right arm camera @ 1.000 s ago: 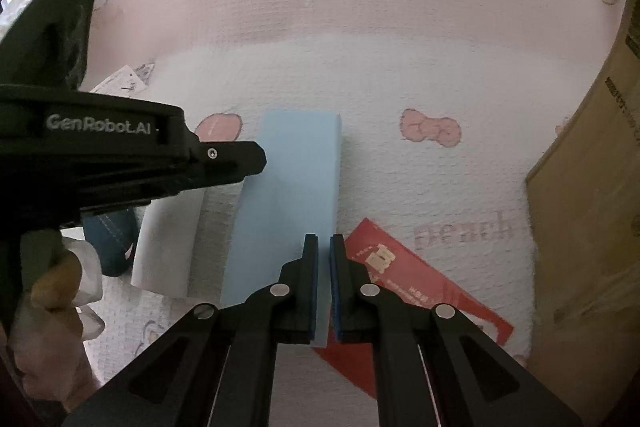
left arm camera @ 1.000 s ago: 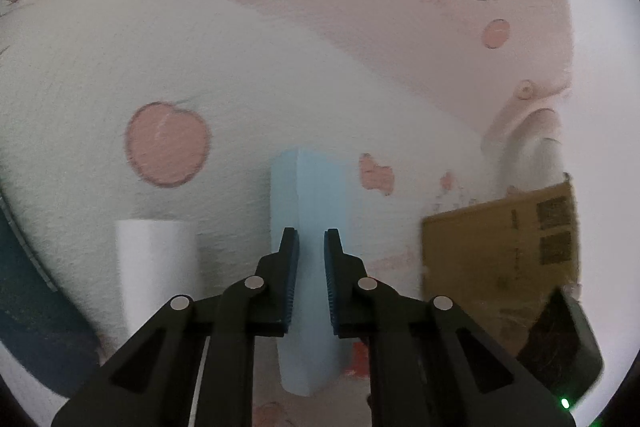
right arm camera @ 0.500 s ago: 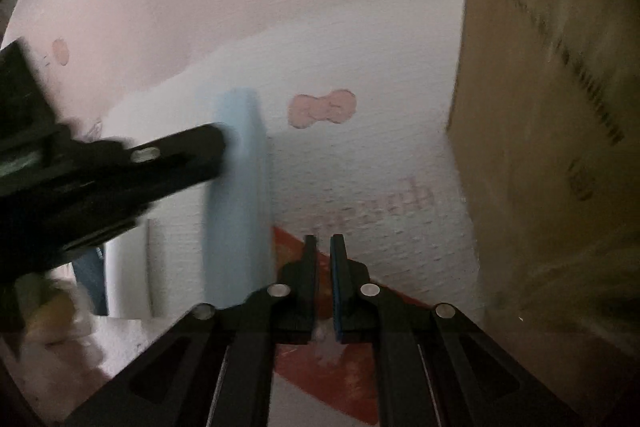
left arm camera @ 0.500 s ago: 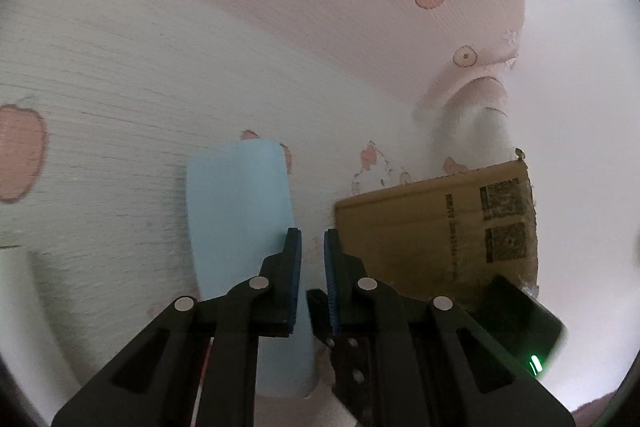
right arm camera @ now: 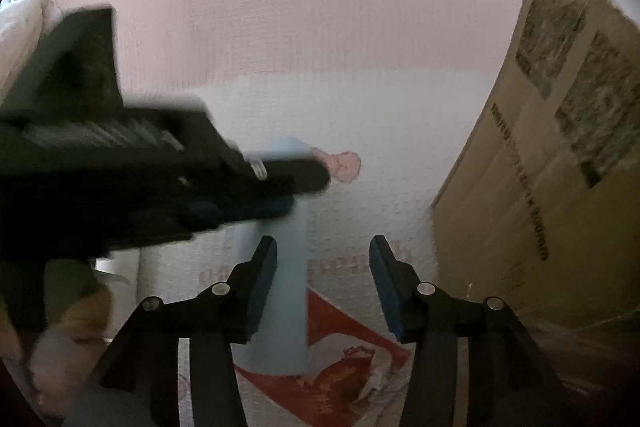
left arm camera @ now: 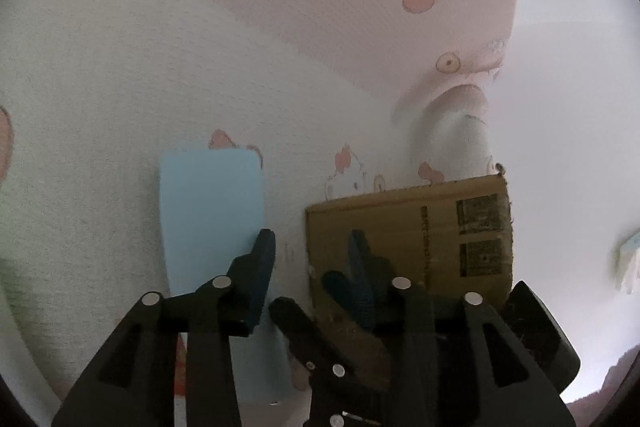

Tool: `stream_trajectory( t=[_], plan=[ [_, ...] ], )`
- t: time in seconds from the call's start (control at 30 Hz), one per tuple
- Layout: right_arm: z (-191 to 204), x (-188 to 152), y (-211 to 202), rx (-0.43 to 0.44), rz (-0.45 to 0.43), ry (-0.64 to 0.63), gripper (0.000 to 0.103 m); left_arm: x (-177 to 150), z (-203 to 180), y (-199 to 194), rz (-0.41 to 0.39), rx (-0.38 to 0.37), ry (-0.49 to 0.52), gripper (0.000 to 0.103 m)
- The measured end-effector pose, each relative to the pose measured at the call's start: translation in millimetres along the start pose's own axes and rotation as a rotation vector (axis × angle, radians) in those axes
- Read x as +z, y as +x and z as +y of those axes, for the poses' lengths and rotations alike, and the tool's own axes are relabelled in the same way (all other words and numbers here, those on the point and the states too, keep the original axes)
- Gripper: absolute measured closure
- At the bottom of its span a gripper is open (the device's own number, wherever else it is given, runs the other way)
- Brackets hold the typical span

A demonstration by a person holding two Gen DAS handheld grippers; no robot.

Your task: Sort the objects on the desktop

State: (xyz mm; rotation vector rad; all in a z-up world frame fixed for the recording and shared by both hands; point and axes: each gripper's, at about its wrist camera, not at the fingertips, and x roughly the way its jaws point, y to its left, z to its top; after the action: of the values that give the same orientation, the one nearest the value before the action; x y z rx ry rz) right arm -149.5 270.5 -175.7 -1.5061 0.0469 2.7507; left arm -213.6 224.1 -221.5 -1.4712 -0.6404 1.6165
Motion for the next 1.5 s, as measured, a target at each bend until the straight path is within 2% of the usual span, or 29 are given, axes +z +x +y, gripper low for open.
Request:
stream_trajectory(
  t=[0.07, 0.13, 0.23, 0.27, 0.43, 0.53, 0.6, 0.7, 0.83, 0.87, 0.9, 0.97, 1.1, 1.27, 1.43, 1.5],
  plan=[
    [4.5, 0.8, 0.0, -0.02, -0.007, -0.021, 0.057, 0.5, -2.7, -6.6, -0.037, 0.067, 0.032, 0.053],
    [9.9, 1.9, 0.3, -0.062, -0.012, -0.052, 0.057, 0.2, -2.2, -12.0, -0.077, 0.133, 0.055, 0.053],
    [19.6, 0.7, 9.2, -0.155, 0.022, -0.113, 0.057, 1.6, 7.2, -13.5, -0.078, 0.165, 0.042, 0.053],
    [19.0, -0.9, 8.9, -0.157, 0.03, -0.12, 0.057, 2.1, 13.3, -13.3, -0.075, 0.174, 0.021, 0.053],
    [16.7, 0.1, 14.1, -0.055, 0.056, -0.072, 0.056, 4.4, 32.0, -3.4, -0.038, 0.183, -0.051, 0.053],
    [13.5, -1.1, 21.2, -0.048, 0.077, -0.042, 0.054, 4.3, 34.5, 4.6, -0.015, 0.176, -0.05, 0.053],
    [21.8, 3.2, 12.3, -0.035, 0.071, -0.007, 0.049, 2.7, 32.7, 13.1, 0.013, 0.166, -0.046, 0.053],
    [26.2, -0.8, 9.9, 0.001, 0.072, 0.038, 0.049, -1.7, 32.9, 17.9, 0.04, 0.152, -0.043, 0.053],
    [-0.4, 2.4, 28.3, 0.066, 0.073, 0.092, 0.049, -6.1, 41.2, 23.3, 0.075, 0.108, -0.099, 0.054],
    [-2.5, -1.9, 26.1, 0.082, 0.074, 0.108, 0.049, -7.5, 43.4, 24.0, 0.075, 0.094, -0.117, 0.055],
    [-10.9, -6.0, 26.6, 0.116, 0.077, 0.128, 0.049, -8.6, 44.0, 23.8, 0.066, 0.092, -0.121, 0.06],
    [-13.1, -7.6, 29.6, 0.172, 0.096, 0.167, 0.05, -9.3, 41.5, 21.7, 0.06, 0.109, -0.105, 0.062],
    [-6.9, -8.2, 22.6, 0.162, 0.08, 0.137, 0.05, -9.7, 36.3, 14.7, 0.046, 0.122, -0.074, 0.064],
    [-1.4, -2.0, 21.4, 0.214, 0.063, 0.138, 0.05, -10.4, 26.8, -10.1, 0.006, 0.137, -0.026, 0.064],
    [6.7, -5.8, 12.6, 0.25, 0.062, 0.095, 0.05, -13.6, 28.9, -28.4, -0.011, 0.163, -0.028, 0.065],
    [10.1, -8.5, 13.5, 0.268, 0.081, 0.086, 0.055, -18.5, 34.3, -33.2, -0.009, 0.197, -0.036, 0.065]
  ],
)
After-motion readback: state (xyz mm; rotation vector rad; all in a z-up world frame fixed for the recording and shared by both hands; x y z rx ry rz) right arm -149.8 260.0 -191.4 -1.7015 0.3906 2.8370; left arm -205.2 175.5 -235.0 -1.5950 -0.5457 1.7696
